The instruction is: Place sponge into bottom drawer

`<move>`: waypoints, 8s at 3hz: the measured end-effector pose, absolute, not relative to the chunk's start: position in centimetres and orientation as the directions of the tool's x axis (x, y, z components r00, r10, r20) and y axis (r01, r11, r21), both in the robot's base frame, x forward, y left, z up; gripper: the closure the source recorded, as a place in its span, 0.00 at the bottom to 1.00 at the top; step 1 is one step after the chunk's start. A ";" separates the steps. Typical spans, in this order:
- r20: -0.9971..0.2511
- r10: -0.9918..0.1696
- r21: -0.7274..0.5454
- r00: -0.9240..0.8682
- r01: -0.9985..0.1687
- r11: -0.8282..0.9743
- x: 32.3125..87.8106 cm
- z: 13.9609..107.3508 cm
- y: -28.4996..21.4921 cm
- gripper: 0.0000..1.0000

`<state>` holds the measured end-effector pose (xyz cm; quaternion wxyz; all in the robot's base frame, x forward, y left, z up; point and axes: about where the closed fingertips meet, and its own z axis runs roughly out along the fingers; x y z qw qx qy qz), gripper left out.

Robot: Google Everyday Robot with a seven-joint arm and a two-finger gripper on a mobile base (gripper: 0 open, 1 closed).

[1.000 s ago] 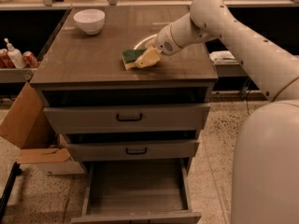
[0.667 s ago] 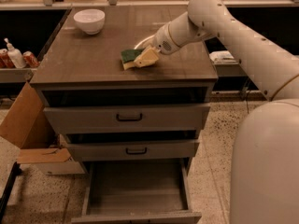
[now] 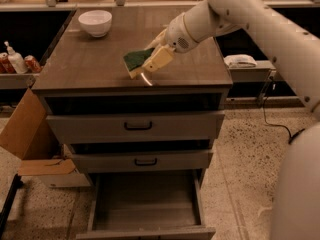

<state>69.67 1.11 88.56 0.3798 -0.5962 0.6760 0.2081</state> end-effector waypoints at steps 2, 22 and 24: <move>-0.738 -0.675 -0.136 -0.016 -0.976 0.171 64.4 88.8 0.2 1.00; -0.689 -0.507 0.290 -0.518 -0.838 0.462 52.2 36.3 -6.1 1.00; -0.671 -0.502 0.297 -0.546 -0.818 0.493 53.8 30.6 -6.3 1.00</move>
Offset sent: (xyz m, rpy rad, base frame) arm -0.0350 -0.0079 0.0072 -0.0229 0.0265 0.0228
